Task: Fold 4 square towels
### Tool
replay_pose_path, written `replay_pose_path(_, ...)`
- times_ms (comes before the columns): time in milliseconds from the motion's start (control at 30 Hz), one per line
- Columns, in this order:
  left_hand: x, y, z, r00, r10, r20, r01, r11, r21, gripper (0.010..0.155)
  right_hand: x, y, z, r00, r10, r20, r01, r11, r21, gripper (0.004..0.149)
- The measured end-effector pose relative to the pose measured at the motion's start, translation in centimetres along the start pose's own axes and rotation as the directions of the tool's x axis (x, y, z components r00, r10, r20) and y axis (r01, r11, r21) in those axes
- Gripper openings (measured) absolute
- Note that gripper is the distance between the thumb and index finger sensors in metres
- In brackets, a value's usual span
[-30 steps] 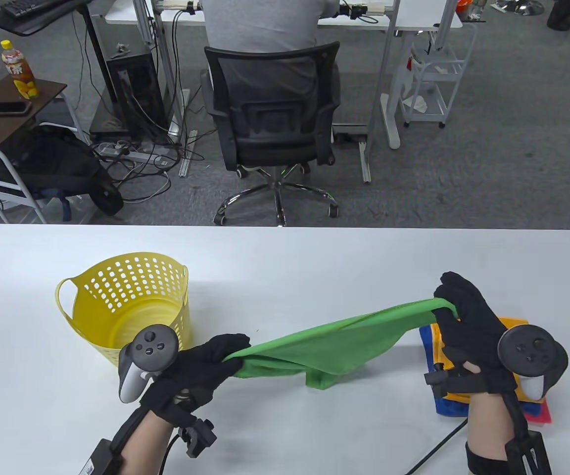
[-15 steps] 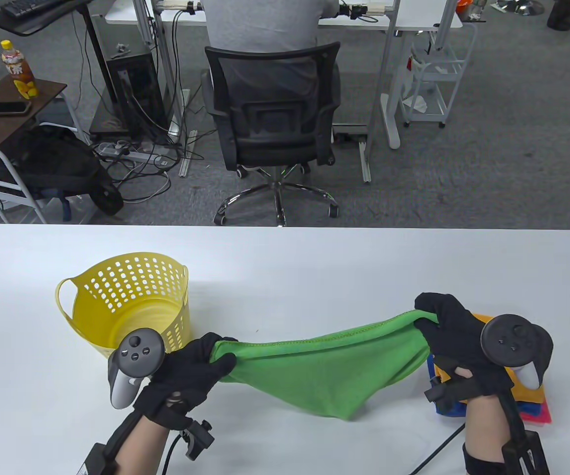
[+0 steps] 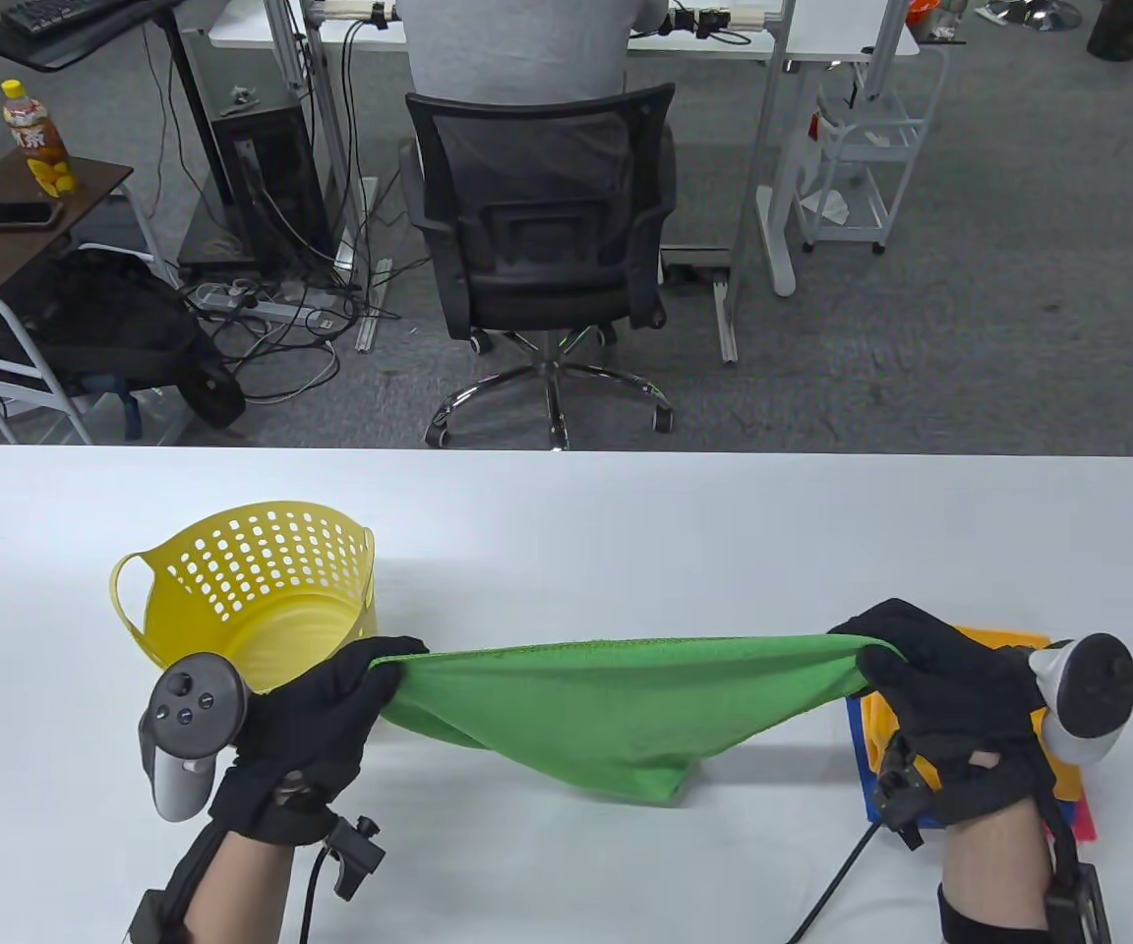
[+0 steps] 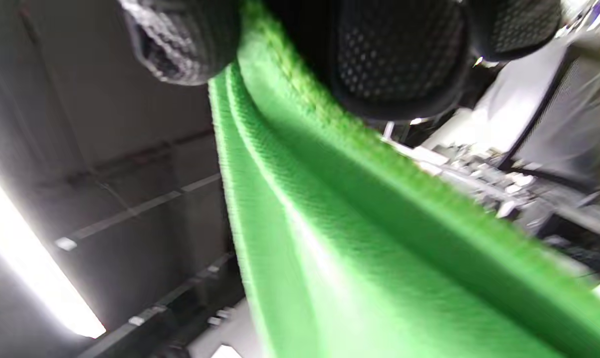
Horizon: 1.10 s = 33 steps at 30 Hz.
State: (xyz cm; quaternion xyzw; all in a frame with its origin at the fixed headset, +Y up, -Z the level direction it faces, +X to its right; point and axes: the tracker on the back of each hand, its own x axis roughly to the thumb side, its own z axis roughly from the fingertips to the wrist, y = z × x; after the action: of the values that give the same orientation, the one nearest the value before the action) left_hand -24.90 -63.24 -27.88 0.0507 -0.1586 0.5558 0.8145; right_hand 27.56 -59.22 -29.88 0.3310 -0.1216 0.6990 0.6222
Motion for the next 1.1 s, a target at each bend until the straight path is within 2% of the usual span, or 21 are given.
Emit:
replay_pose_path(100,1.4,0.2,0.6,0.998,-0.036,0.044,0.032,0.997,0.077,0.044,1.6,0.0,0.3,0.999,-0.027,0.035,0.031,0.995,-0.099,0.040)
replay_pose_path(267,3.5,1.0,1.4,0.991,-0.048,0.124,0.039,0.997,0.071,0.044,4.5,0.1,1.0,0.992,-0.090,0.088,0.096,0.993,-0.066,0.041)
replay_pose_path(367,4.2,1.5,1.7,0.988,-0.013,0.156,0.001,0.997,0.078,0.042,6.3,-0.1,1.7,0.995,0.022,0.102,-0.005,0.986,-0.165,0.041)
replay_pose_path(433,4.5,1.8,1.4,0.986,0.039,0.160,-0.048,0.998,0.050,0.042,7.1,-0.3,2.1,0.988,0.121,0.093,-0.102,0.977,-0.186,0.041)
replay_pose_path(533,5.2,1.9,-0.6,0.995,0.010,0.095,-0.008,1.000,-0.021,0.043,7.6,-0.4,1.9,0.990,0.114,0.081,-0.090,0.964,-0.252,0.043)
replay_pose_path(600,5.3,1.8,-2.8,0.996,-0.089,0.000,0.089,0.994,-0.058,0.044,7.1,-0.8,0.9,0.989,0.146,-0.028,-0.148,0.950,-0.276,0.042)
replay_pose_path(633,5.2,1.8,-4.4,0.985,-0.162,-0.065,0.157,0.984,-0.078,0.044,6.4,-1.2,-0.1,0.963,0.230,-0.141,-0.262,0.923,-0.281,0.042)
replay_pose_path(700,4.9,2.0,-6.8,0.947,-0.282,-0.157,0.270,0.958,-0.092,0.044,4.7,-1.7,-2.1,0.873,0.371,-0.316,-0.445,0.871,-0.207,0.043)
replay_pose_path(733,4.7,2.1,-7.9,0.920,-0.339,-0.198,0.330,0.941,-0.079,0.044,3.8,-1.8,-3.1,0.814,0.447,-0.370,-0.518,0.848,-0.116,0.043)
replay_pose_path(767,4.6,2.3,-9.2,0.884,-0.405,-0.235,0.401,0.914,-0.068,0.043,2.8,-1.8,-4.2,0.739,0.540,-0.404,-0.604,0.796,-0.040,0.043)
replay_pose_path(833,4.9,2.7,-10.9,0.844,-0.469,-0.260,0.468,0.881,-0.070,0.044,1.9,-1.9,-5.4,0.653,0.610,-0.449,-0.690,0.724,-0.019,0.043)
replay_pose_path(900,6.5,3.2,-11.9,0.836,-0.484,-0.257,0.496,0.868,-0.021,0.044,2.7,-2.0,-6.2,0.687,0.584,-0.432,-0.687,0.716,-0.123,0.042)
replay_pose_path(967,9.2,4.0,-12.2,0.848,-0.495,-0.189,0.515,0.854,0.078,0.045,5.1,-2.3,-6.5,0.761,0.542,-0.357,-0.644,0.695,-0.319,0.042)
replay_pose_path(1033,11.6,4.6,-11.5,0.860,-0.498,-0.109,0.510,0.846,0.155,0.047,7.1,-2.3,-6.1,0.762,0.567,-0.313,-0.648,0.661,-0.379,0.041)
replay_pose_path(1100,12.5,4.6,-10.2,0.865,-0.500,-0.036,0.498,0.850,0.170,0.048,7.8,-2.2,-5.2,0.755,0.583,-0.299,-0.654,0.646,-0.392,0.041)
